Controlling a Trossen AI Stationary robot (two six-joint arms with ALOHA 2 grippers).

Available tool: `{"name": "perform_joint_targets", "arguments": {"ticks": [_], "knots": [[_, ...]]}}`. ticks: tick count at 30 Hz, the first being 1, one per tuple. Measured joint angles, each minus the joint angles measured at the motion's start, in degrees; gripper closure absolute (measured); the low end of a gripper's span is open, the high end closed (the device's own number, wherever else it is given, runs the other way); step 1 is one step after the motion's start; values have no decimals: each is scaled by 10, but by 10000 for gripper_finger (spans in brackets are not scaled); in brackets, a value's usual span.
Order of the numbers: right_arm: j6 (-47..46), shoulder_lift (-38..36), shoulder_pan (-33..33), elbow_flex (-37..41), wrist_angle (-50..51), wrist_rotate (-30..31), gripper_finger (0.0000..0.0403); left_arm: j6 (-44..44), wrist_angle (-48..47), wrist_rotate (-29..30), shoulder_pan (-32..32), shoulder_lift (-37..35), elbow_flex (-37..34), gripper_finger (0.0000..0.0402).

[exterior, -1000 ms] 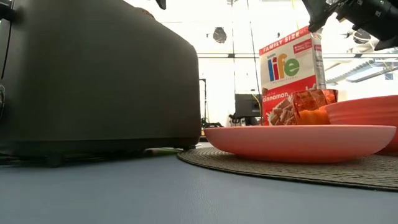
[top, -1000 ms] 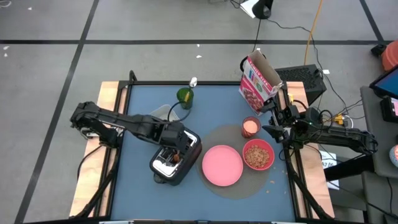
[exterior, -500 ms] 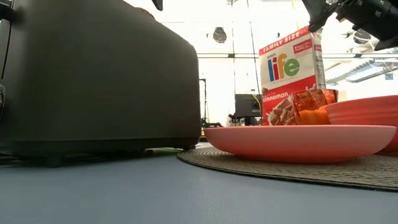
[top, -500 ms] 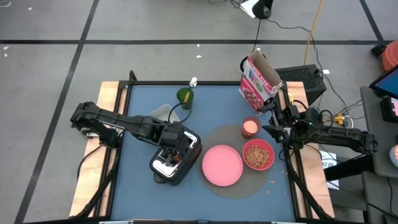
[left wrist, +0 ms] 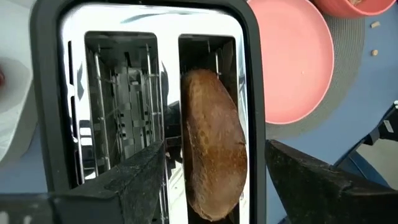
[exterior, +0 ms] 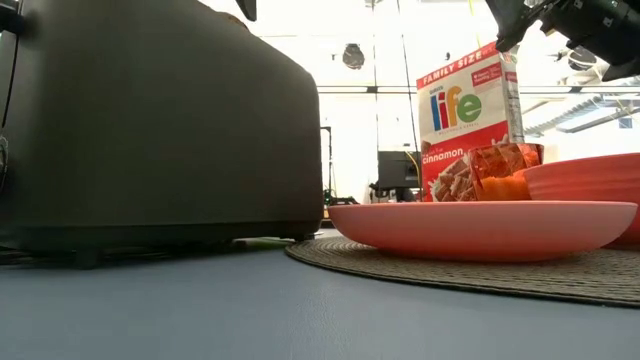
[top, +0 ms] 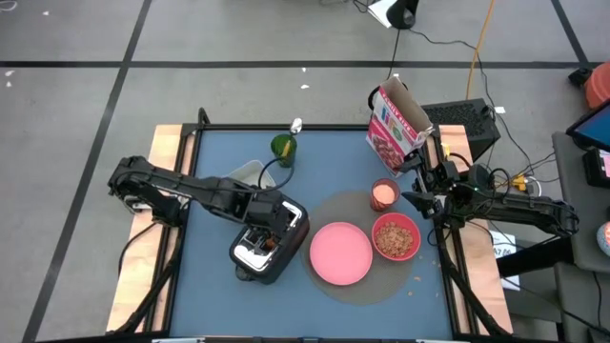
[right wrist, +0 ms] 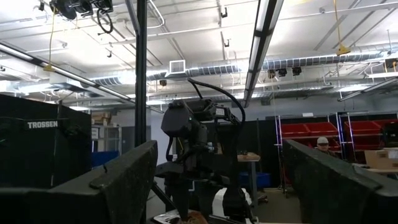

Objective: Arrange a breakfast setting
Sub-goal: Put the bagel on the pink plate

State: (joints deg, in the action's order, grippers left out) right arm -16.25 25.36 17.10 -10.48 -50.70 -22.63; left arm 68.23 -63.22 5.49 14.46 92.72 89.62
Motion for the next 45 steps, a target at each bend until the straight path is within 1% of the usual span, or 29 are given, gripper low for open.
{"name": "perform_joint_targets", "arguments": {"ticks": [11, 13, 22, 27, 45], "knots": [[0, 0, 0, 0, 0, 0, 67, 0, 0, -7, 0, 0, 0, 124], [0, 0, 0, 0, 0, 0, 67, 0, 0, -7, 0, 0, 0, 130], [0, 0, 0, 0, 0, 0, 67, 5, 0, -7, 0, 0, 0, 201], [0, 0, 0, 0, 0, 0, 67, 6, 0, -7, 0, 0, 0, 232], [0, 0, 0, 0, 0, 0, 67, 10, 0, -5, 0, 0, 0, 288]]}}
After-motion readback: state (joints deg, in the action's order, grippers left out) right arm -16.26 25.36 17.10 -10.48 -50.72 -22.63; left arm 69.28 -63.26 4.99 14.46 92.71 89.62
